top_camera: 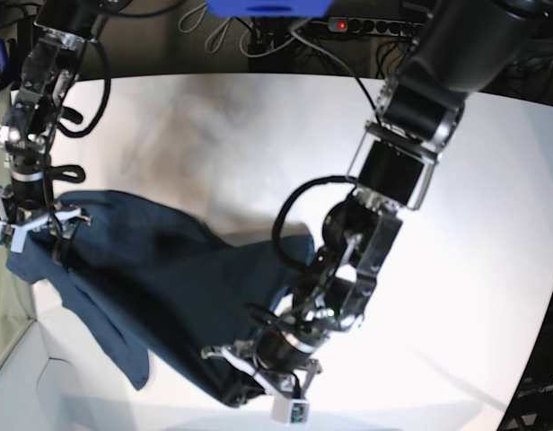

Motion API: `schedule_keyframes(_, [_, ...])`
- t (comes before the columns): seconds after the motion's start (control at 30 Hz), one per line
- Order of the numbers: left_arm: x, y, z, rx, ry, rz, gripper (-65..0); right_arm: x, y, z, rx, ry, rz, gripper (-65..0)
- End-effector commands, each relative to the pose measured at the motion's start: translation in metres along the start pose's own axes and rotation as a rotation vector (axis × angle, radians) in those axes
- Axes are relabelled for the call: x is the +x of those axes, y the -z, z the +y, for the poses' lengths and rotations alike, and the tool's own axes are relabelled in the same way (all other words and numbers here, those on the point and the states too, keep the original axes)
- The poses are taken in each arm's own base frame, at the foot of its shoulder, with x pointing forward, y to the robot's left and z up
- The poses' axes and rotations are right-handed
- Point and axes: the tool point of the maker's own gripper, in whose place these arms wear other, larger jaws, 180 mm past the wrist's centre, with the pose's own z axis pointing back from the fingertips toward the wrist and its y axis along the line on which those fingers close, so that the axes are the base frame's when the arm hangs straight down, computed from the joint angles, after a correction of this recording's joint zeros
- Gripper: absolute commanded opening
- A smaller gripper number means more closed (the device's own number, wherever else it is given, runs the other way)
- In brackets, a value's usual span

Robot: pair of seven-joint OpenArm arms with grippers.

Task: Layout the t-shirt on the table in an organized manner, then fold the t-shirt properly
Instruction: 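Move the left gripper onto the shirt and grasp a fold, then pull the grasped fold with the left gripper away from the right gripper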

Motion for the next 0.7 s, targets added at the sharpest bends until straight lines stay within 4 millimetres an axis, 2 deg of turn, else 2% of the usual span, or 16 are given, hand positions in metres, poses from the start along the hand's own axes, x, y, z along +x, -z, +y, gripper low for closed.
schedule_keyframes(0.0, [0.031, 0.011, -0.001, -0.003, 0.010, -0.085, -64.5, 0.017, -0.001, 0.000, 0.001, 0.001, -0.057, -17.0])
schedule_keyframes(0.13, [0.050, 0.031, 0.048, 0.117, 0.020, -0.153, -64.6, 0.004, -0.005, 0.006, 0.017, -0.006, -0.026, -16.9])
schedule_keyframes(0.3, [0.078, 0.038, 0.100, 0.253, 0.057, -0.228, -64.5, -0.003, -0.007, 0.009, 0.027, -0.011, -0.008, -16.9])
schedule_keyframes(0.47, [0.099, 0.044, 0.108, 0.292, 0.083, -0.262, -63.5, -0.005, -0.008, 0.010, 0.027, -0.009, -0.005, -16.9])
schedule_keyframes(0.5, [0.100, 0.044, 0.112, 0.301, 0.081, -0.259, -61.5, -0.007, -0.008, 0.012, 0.030, 0.000, -0.002, -16.9])
schedule_keyframes(0.57, [0.103, 0.044, 0.115, 0.309, 0.084, -0.254, -53.2, -0.009, -0.009, 0.016, 0.033, 0.011, 0.001, -16.9])
schedule_keyframes(0.67, [0.107, 0.043, 0.116, 0.310, 0.089, -0.262, -32.5, -0.010, -0.009, 0.018, 0.035, 0.019, 0.003, -16.9])
